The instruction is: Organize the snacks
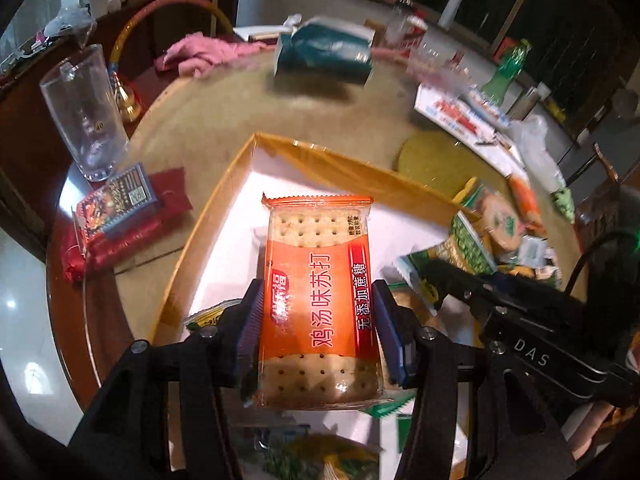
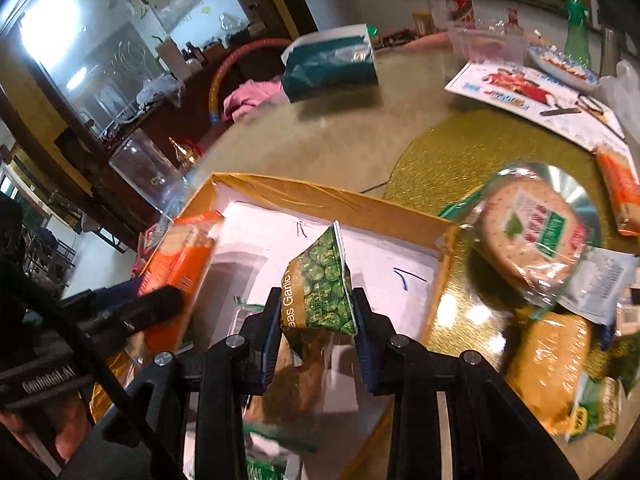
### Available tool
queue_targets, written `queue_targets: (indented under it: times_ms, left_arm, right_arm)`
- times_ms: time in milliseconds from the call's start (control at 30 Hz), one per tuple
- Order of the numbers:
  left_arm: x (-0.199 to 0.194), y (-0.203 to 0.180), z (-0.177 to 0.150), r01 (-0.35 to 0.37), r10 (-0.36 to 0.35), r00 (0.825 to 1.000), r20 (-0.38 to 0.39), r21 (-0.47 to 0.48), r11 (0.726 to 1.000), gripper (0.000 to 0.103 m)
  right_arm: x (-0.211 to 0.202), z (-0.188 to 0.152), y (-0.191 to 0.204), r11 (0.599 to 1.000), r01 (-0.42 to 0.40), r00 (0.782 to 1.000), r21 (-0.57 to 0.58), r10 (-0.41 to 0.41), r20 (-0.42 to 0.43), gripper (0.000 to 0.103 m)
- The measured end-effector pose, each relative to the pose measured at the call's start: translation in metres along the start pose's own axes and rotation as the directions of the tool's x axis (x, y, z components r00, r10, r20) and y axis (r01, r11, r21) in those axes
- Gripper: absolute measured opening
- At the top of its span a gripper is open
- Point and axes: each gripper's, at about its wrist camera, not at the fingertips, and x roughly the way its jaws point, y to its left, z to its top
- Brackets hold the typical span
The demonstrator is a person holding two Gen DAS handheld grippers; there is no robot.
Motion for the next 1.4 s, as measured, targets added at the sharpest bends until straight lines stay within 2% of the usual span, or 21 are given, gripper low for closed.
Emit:
queue_targets:
  times_ms: [100, 200, 267, 300, 367, 467, 500, 567, 633, 667, 767, 867, 967, 1100, 1233, 1400]
  left_arm:
    - [0.011, 0.0, -0.002, -0.019, 0.02, 0.999, -0.028, 0.008, 1.0, 0.055]
    - [0.006, -0.003, -0.005, -0.021, 0.021, 1.0, -0.013, 0.019, 1.0, 0.067]
    - [-0.009, -0.004, -0.01, -0.011, 0.011, 0.999, 0.046, 0.003, 1.0, 0.078]
    - [-0.019, -0.005, -0.014, -0.021, 0.021, 0.996, 0.088, -0.003, 1.0, 0.084]
    - [-0.04, -0.012, -0.028, -0.062, 0.061, 0.984, 0.169, 0.001, 0.998, 0.088]
    - [-0.062, -0.025, -0.05, -0.116, 0.109, 0.968, 0.225, 0.017, 0.993, 0.088]
    - [-0.07, -0.032, -0.063, -0.114, 0.106, 0.963, 0.247, 0.021, 0.993, 0.088]
    - [-0.084, -0.043, -0.087, -0.08, 0.075, 0.953, 0.294, 0.007, 0.997, 0.091]
    - [-0.096, -0.062, -0.117, -0.027, 0.013, 0.943, 0.331, 0.037, 0.999, 0.095]
    - [-0.099, -0.073, -0.129, -0.01, -0.015, 0.948, 0.319, 0.078, 0.997, 0.095]
    - [-0.094, -0.11, -0.161, 0.047, -0.09, 0.972, 0.216, 0.196, 0.979, 0.095]
    - [-0.09, -0.14, -0.182, 0.052, -0.105, 0.978, 0.181, 0.277, 0.96, 0.095]
    - [-0.084, -0.155, -0.187, 0.075, -0.12, 0.982, 0.146, 0.279, 0.957, 0.095]
    - [-0.077, -0.165, -0.19, 0.054, -0.089, 0.986, 0.139, 0.238, 0.97, 0.095]
    - [-0.074, -0.173, -0.199, -0.006, -0.033, 0.987, 0.158, 0.239, 0.971, 0.095]
    - [-0.072, -0.183, -0.205, 0.01, -0.047, 0.992, 0.118, 0.291, 0.957, 0.095]
  right_arm:
    - [0.007, 0.0, 0.003, 1.0, 0.018, 1.0, -0.006, -0.018, -0.001, 0.035]
    - [0.006, 0.001, 0.004, 1.0, 0.001, 1.0, 0.001, -0.001, 0.015, 0.053]
    - [-0.01, -0.001, 0.005, 1.0, 0.023, 0.997, 0.007, -0.024, 0.076, 0.066]
    - [-0.019, -0.003, 0.004, 1.0, 0.026, 0.994, 0.008, -0.026, 0.103, 0.069]
    - [-0.042, -0.01, 0.002, 1.0, 0.029, 0.986, 0.012, -0.031, 0.161, 0.081]
    - [-0.076, -0.033, -0.003, 1.0, 0.008, 0.976, 0.002, -0.009, 0.218, 0.081]
    - [-0.085, -0.043, -0.006, 1.0, -0.008, 0.974, -0.007, 0.009, 0.226, 0.081]
    - [-0.099, -0.065, -0.017, 0.999, -0.033, 0.974, 0.004, 0.031, 0.222, 0.081]
    - [-0.109, -0.085, -0.035, 0.997, -0.058, 0.976, 0.041, 0.048, 0.211, 0.081]
    - [-0.113, -0.094, -0.043, 0.996, -0.058, 0.977, 0.063, 0.043, 0.209, 0.081]
    - [-0.128, -0.123, -0.071, 0.989, -0.021, 0.977, 0.145, -0.011, 0.215, 0.081]
    - [-0.14, -0.151, -0.103, 0.982, 0.044, 0.973, 0.184, -0.084, 0.217, 0.081]
    - [-0.149, -0.17, -0.126, 0.969, 0.086, 0.972, 0.233, -0.133, 0.195, 0.081]
    - [-0.162, -0.191, -0.144, 0.954, 0.154, 0.964, 0.258, -0.202, 0.171, 0.081]
    - [-0.17, -0.204, -0.151, 0.953, 0.139, 0.969, 0.269, -0.187, 0.164, 0.081]
    - [-0.169, -0.203, -0.146, 0.959, 0.167, 0.967, 0.228, -0.205, 0.152, 0.081]
